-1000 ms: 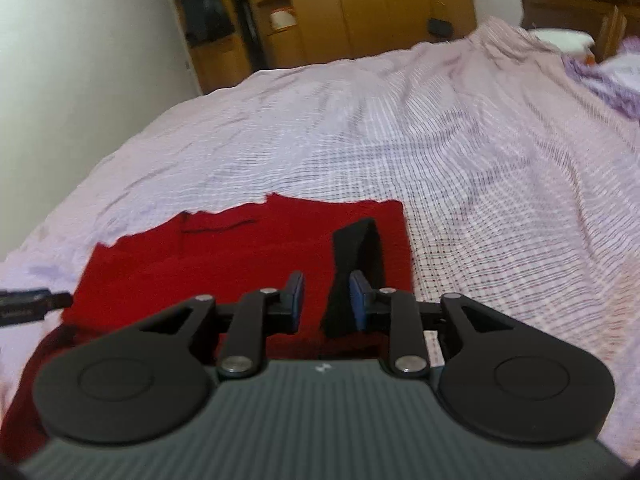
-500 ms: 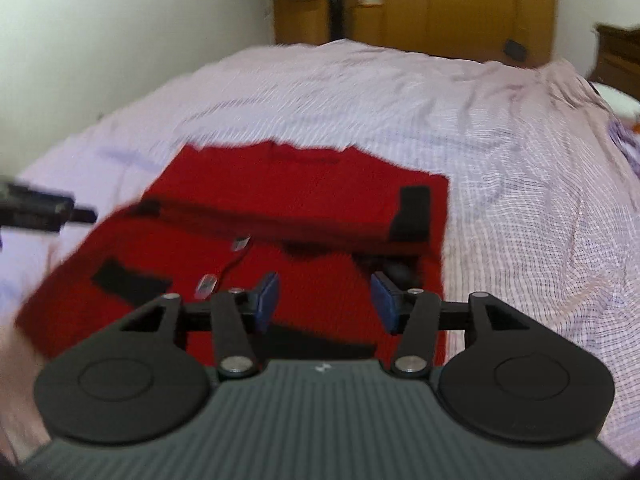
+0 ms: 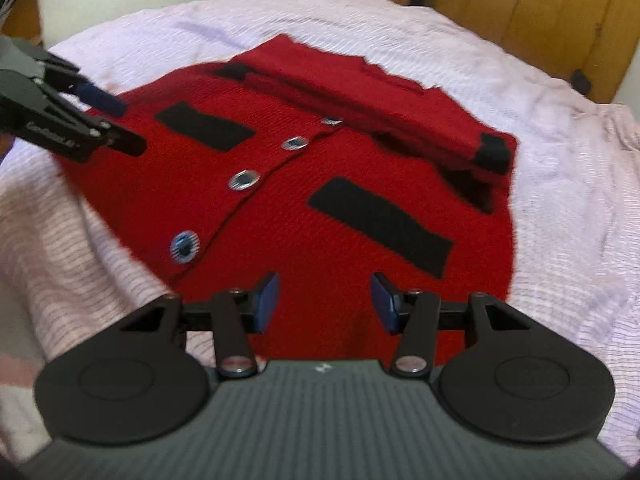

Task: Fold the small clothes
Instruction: 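Move both grippers to the cardigan hem edges and close on them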

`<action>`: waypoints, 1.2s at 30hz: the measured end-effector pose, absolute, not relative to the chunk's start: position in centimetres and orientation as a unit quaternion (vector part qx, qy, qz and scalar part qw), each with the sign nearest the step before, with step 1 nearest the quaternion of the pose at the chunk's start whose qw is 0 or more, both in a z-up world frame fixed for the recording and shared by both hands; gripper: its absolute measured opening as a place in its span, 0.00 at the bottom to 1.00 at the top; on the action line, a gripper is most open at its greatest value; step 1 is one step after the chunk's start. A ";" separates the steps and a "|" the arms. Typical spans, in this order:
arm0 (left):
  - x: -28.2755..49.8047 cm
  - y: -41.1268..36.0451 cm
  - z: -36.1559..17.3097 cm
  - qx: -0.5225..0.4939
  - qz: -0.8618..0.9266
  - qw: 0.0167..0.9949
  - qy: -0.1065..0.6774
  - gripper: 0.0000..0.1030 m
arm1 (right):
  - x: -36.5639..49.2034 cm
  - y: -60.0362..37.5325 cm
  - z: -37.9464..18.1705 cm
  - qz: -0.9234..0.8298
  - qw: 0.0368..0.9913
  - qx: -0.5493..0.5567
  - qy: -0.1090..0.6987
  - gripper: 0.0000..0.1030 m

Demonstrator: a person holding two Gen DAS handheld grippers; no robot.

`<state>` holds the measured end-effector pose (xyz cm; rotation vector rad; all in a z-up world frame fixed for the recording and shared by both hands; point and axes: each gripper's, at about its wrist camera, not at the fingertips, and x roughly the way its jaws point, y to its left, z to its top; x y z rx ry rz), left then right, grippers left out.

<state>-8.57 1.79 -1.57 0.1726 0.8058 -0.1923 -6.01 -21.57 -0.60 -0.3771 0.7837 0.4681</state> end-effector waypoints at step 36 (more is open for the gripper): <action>-11.0 0.3 -1.2 0.082 -0.201 0.900 0.377 0.65 | -6.0 -16.8 -1.6 0.223 0.872 -0.273 0.339 0.42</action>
